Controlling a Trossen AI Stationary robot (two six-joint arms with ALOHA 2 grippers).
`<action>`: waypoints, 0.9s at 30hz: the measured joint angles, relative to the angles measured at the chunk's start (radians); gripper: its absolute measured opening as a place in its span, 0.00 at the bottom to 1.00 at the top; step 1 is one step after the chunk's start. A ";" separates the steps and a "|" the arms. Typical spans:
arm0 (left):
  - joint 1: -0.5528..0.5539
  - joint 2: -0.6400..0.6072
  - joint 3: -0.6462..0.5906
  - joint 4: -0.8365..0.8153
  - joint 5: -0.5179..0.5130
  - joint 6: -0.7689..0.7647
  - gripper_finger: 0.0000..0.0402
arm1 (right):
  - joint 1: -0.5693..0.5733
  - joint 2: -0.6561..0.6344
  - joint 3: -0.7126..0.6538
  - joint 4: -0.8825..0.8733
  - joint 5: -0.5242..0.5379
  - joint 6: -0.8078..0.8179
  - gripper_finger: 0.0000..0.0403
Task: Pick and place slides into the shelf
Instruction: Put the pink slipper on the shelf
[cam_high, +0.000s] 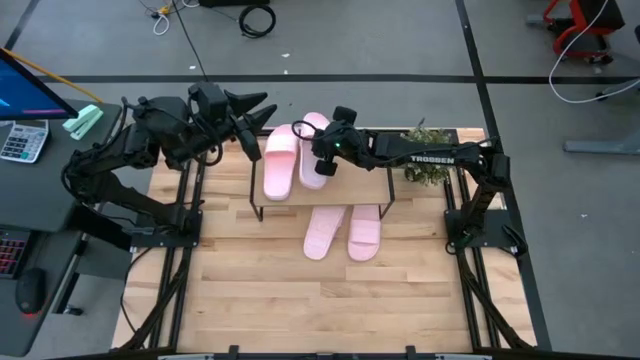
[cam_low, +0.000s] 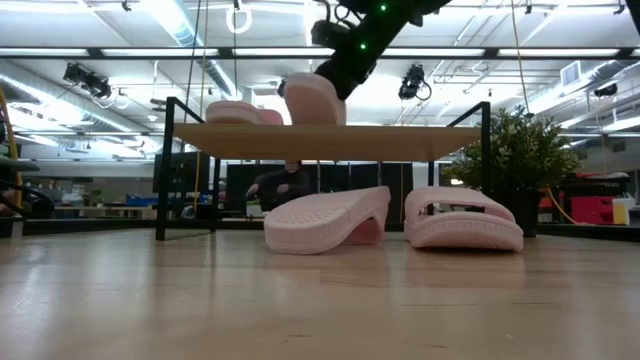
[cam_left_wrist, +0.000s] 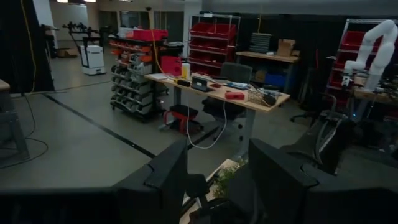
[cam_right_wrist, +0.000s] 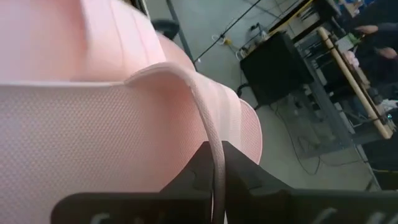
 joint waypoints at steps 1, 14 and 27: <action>0.000 0.000 0.000 0.001 0.000 0.000 0.43 | -0.001 0.003 0.000 -0.001 0.003 0.000 0.03; 0.000 0.000 0.000 0.003 0.000 0.011 0.43 | -0.011 0.048 -0.001 -0.025 -0.075 0.023 0.03; 0.000 0.000 0.000 0.001 0.000 0.014 0.43 | -0.011 0.054 -0.002 0.029 -0.140 0.023 0.04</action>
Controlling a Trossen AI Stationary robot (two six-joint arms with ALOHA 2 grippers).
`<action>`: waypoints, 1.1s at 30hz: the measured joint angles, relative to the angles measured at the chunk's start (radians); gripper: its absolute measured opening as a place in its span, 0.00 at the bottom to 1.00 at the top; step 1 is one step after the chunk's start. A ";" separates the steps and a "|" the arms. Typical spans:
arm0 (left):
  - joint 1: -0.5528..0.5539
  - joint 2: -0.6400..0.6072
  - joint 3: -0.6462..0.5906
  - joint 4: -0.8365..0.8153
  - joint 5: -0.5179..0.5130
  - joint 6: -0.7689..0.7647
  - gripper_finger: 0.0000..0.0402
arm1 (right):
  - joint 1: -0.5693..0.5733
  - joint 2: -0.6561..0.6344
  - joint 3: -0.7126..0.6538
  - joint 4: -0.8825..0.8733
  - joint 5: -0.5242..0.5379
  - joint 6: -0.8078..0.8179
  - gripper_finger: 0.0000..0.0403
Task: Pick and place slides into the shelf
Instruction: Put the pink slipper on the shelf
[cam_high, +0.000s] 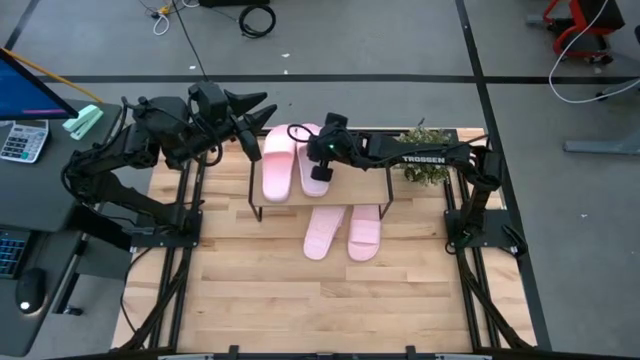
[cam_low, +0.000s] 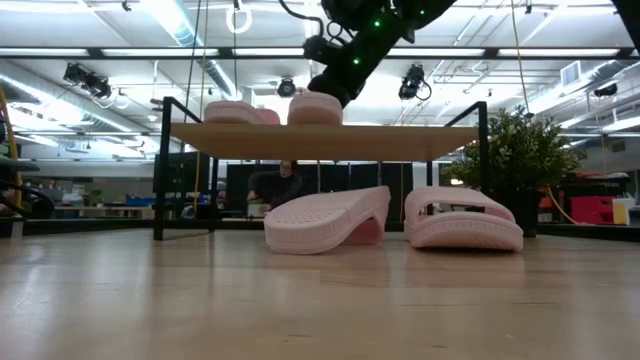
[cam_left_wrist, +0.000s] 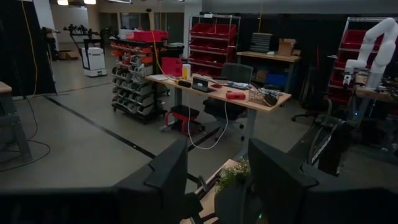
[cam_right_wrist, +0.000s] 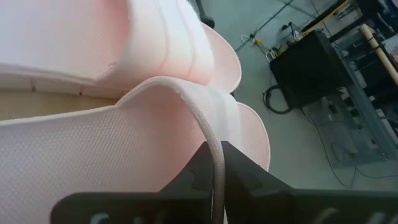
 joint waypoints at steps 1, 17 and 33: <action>0.000 0.000 0.000 0.000 0.000 0.000 0.43 | 0.000 0.000 0.000 0.012 -0.011 0.000 0.04; 0.000 0.000 0.000 -0.001 0.000 0.000 0.43 | 0.003 0.000 0.000 0.037 -0.036 0.021 0.04; 0.000 0.000 0.000 -0.001 0.000 -0.004 0.44 | 0.018 0.000 0.000 0.039 -0.089 0.089 0.17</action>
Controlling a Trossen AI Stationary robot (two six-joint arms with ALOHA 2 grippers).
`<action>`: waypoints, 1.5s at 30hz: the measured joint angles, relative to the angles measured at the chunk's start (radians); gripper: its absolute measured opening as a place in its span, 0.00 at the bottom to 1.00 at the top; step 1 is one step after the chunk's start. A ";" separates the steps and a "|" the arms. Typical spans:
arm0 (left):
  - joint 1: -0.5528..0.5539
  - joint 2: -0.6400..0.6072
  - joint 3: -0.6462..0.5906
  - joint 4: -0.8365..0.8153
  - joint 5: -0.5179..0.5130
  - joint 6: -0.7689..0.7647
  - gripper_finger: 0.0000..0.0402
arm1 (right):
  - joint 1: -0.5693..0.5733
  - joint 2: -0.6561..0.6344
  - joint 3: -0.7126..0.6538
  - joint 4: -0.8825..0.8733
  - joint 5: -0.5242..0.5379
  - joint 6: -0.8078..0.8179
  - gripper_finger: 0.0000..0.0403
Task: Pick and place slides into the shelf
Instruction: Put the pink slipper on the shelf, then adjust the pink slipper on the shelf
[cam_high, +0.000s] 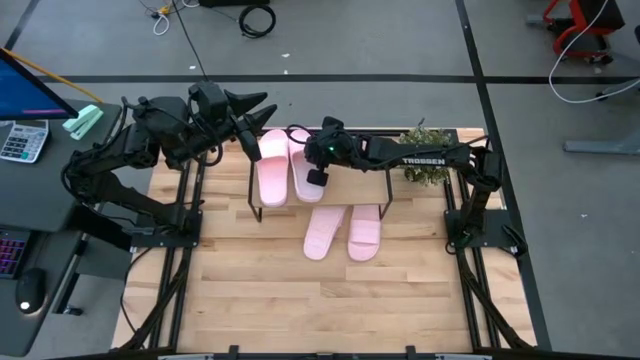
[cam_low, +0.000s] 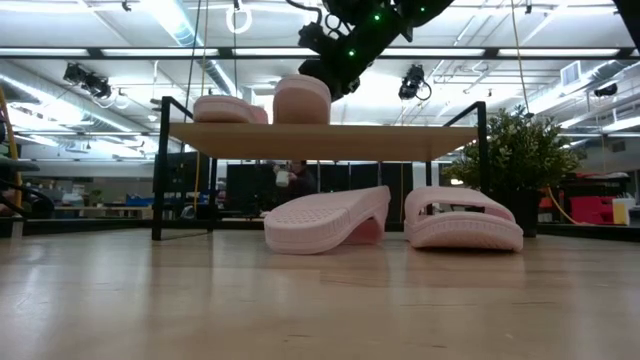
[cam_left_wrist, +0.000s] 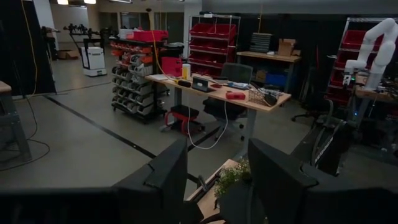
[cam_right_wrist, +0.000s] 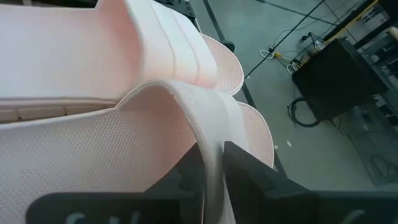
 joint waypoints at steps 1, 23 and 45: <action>0.000 0.000 0.000 0.000 0.000 0.000 0.43 | -0.002 0.000 0.000 0.000 -0.001 0.009 0.18; 0.000 0.000 0.000 0.000 0.000 -0.017 0.43 | -0.006 -0.001 0.000 0.001 -0.028 0.088 0.36; 0.000 0.000 0.000 -0.004 0.000 -0.023 0.42 | 0.051 -0.014 0.002 0.065 -0.047 0.022 0.36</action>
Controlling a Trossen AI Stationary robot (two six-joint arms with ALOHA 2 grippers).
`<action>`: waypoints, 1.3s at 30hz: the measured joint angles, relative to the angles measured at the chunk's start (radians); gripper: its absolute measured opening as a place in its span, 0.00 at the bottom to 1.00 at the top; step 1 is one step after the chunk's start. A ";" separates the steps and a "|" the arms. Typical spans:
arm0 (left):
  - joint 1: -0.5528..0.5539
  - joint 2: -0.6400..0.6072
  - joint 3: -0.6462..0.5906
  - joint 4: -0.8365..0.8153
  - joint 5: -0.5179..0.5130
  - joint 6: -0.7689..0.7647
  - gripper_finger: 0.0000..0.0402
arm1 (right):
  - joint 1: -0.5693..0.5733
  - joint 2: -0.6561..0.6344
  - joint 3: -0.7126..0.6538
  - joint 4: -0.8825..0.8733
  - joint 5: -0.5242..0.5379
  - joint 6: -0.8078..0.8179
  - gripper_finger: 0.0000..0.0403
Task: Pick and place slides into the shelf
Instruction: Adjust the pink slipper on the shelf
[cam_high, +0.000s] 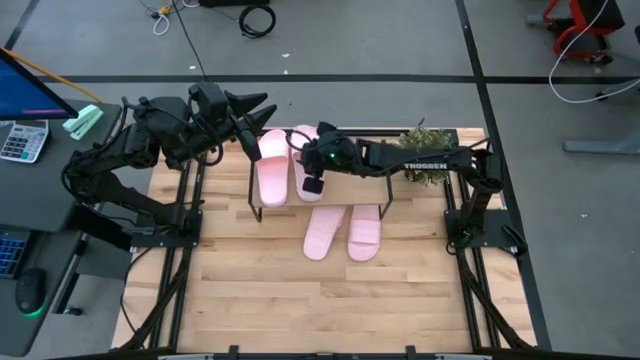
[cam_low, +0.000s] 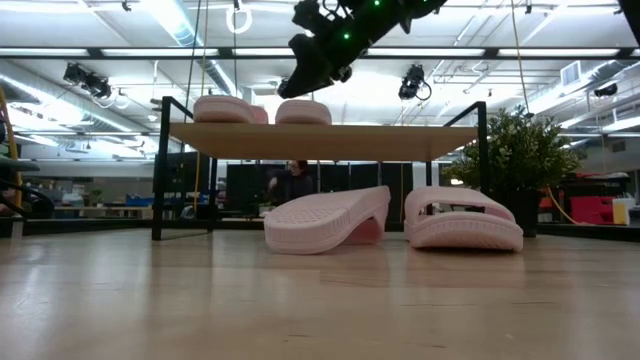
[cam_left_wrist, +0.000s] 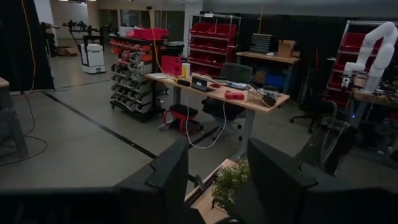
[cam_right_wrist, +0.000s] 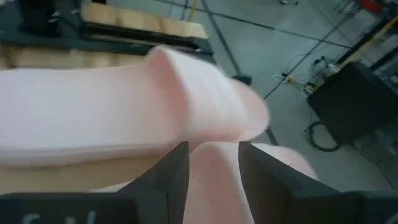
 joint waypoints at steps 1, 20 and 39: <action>0.000 0.000 0.000 -0.005 0.000 -0.003 0.42 | 0.003 -0.004 0.000 -0.022 -0.001 -0.009 0.36; 0.000 0.000 0.000 -0.040 -0.003 -0.025 0.40 | 0.018 -0.079 0.000 0.007 -0.287 0.004 0.18; 0.000 0.000 0.000 -0.030 -0.003 -0.024 0.40 | 0.001 -0.007 0.014 0.159 -0.267 -0.047 0.02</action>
